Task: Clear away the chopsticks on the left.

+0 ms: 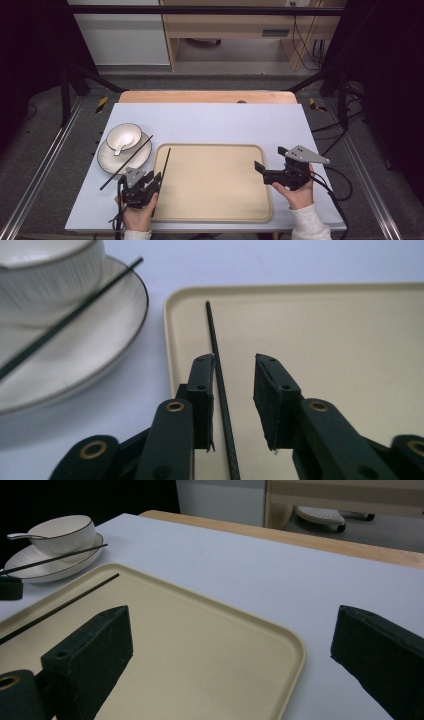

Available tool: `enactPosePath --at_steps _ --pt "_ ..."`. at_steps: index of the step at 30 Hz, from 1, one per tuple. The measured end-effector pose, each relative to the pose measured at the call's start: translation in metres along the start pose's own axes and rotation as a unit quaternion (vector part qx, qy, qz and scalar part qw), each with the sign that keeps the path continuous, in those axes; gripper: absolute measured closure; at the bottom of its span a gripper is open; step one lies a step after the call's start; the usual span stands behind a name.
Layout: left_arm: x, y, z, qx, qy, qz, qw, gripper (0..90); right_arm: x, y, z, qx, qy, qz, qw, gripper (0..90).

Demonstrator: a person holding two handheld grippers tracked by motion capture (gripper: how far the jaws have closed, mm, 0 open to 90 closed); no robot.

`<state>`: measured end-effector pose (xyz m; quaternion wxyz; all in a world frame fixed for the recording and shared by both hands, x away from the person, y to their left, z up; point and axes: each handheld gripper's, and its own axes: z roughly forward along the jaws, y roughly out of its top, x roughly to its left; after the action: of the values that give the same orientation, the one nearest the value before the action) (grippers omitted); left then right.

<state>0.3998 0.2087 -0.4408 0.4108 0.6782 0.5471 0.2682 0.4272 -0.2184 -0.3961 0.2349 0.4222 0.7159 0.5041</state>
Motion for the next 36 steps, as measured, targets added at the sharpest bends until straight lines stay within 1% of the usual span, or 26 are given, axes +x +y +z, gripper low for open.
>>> enactPosePath --at_steps 1,2,3,4,5,7,8,9,10,11,15,16,19,20,22,25,26,27,28,30,31,32,33,34,36 --pt "0.003 0.008 -0.004 -0.01 -0.005 0.01 0.9999 63.5 0.0 0.0 0.0 -0.002 0.0 -0.001 1.0 3.5" --pt "0.005 0.012 -0.005 -0.013 -0.002 0.019 0.9997 61.8 -0.001 0.0 -0.001 -0.004 0.001 0.0 1.0 3.5" --pt "0.005 0.012 -0.005 -0.013 -0.002 0.019 0.9997 59.3 -0.001 0.001 -0.002 -0.003 0.001 0.001 1.0 3.5" --pt "0.007 0.016 -0.007 -0.014 -0.004 0.027 0.9995 56.8 -0.001 0.001 -0.002 -0.004 0.0 0.002 1.0 3.5" --pt "0.011 0.023 -0.008 -0.012 -0.016 0.033 0.9993 54.7 -0.001 0.001 -0.003 -0.006 0.001 0.001 1.0 3.5" --pt "0.016 0.028 -0.009 -0.006 -0.036 0.042 0.9984 49.8 -0.001 0.001 -0.003 -0.007 0.001 0.001 1.0 3.5" --pt "0.018 0.03 -0.01 -0.004 -0.041 0.051 0.9979 47.3 -0.001 0.001 -0.003 -0.007 0.002 0.002 1.0 3.5" --pt "0.018 0.03 -0.01 -0.004 -0.041 0.051 0.9979 45.7 -0.001 0.001 -0.003 -0.006 0.002 0.002 1.0 3.5" --pt "0.019 0.03 -0.011 -0.006 -0.042 0.06 0.9973 45.7 -0.001 0.001 -0.003 -0.006 0.002 0.002 1.0 3.5" --pt "0.022 0.029 -0.011 -0.001 -0.053 0.073 0.9959 43.6 -0.001 0.001 -0.003 -0.006 0.003 0.002 1.0 3.5" --pt "0.03 0.025 -0.009 0.009 -0.062 0.094 0.9935 38.0 -0.001 0.001 -0.002 -0.005 0.001 0.003 1.0 3.4" --pt "0.033 0.023 -0.008 0.012 -0.065 0.097 0.9931 36.7 -0.001 0.001 -0.003 -0.006 0.002 0.002 1.0 3.4" --pt "0.04 0.021 -0.007 0.013 -0.075 0.09 0.993 33.1 -0.001 0.001 -0.003 -0.007 0.001 0.003 1.0 3.4" --pt "0.043 0.021 -0.007 0.015 -0.079 0.091 0.9926 31.3 -0.001 0.001 -0.003 -0.008 0.001 0.003 1.0 3.4" --pt "0.048 0.019 -0.009 0.014 -0.082 0.092 0.9923 29.8 -0.001 0.001 -0.003 -0.007 0.001 0.002 1.0 3.4" --pt "0.057 0.017 -0.01 0.018 -0.079 0.097 0.992 27.4 -0.002 0.001 -0.003 -0.006 0.001 0.003 1.0 3.4" --pt "0.06 0.016 -0.01 0.019 -0.079 0.095 0.9922 26.9 -0.002 0.001 -0.003 -0.004 -0.001 0.002 1.0 3.4" --pt "0.06 0.016 -0.01 0.019 -0.079 0.095 0.9922 26.0 -0.002 0.001 -0.003 -0.004 -0.001 0.002 1.0 3.4" --pt "0.067 0.015 -0.012 0.019 -0.077 0.094 0.9924 25.4 -0.002 0.0 -0.002 -0.001 -0.001 0.001 1.0 3.4" --pt "0.074 0.014 -0.016 0.021 -0.077 0.094 0.9924 24.7 -0.002 0.0 -0.001 0.0 -0.001 0.002 1.0 3.4" --pt "0.074 0.014 -0.016 0.021 -0.077 0.094 0.9924 24.6 -0.002 0.0 -0.001 0.0 -0.001 0.002 1.0 3.4" --pt "0.081 0.012 -0.019 0.023 -0.073 0.096 0.9924 24.0 -0.002 0.0 0.0 0.001 -0.002 0.002 1.0 3.4" --pt "0.081 0.012 -0.019 0.023 -0.073 0.096 0.9924 23.5 -0.002 0.0 0.0 0.001 -0.002 0.002 1.0 3.4" --pt "0.088 0.011 -0.021 0.028 -0.064 0.096 0.9929 22.8 -0.002 -0.001 0.0 0.002 -0.002 0.002 1.0 3.4" --pt "0.093 0.01 -0.022 0.032 -0.059 0.093 0.9934 22.6 -0.002 -0.001 0.0 0.003 -0.003 0.002 1.0 3.4"
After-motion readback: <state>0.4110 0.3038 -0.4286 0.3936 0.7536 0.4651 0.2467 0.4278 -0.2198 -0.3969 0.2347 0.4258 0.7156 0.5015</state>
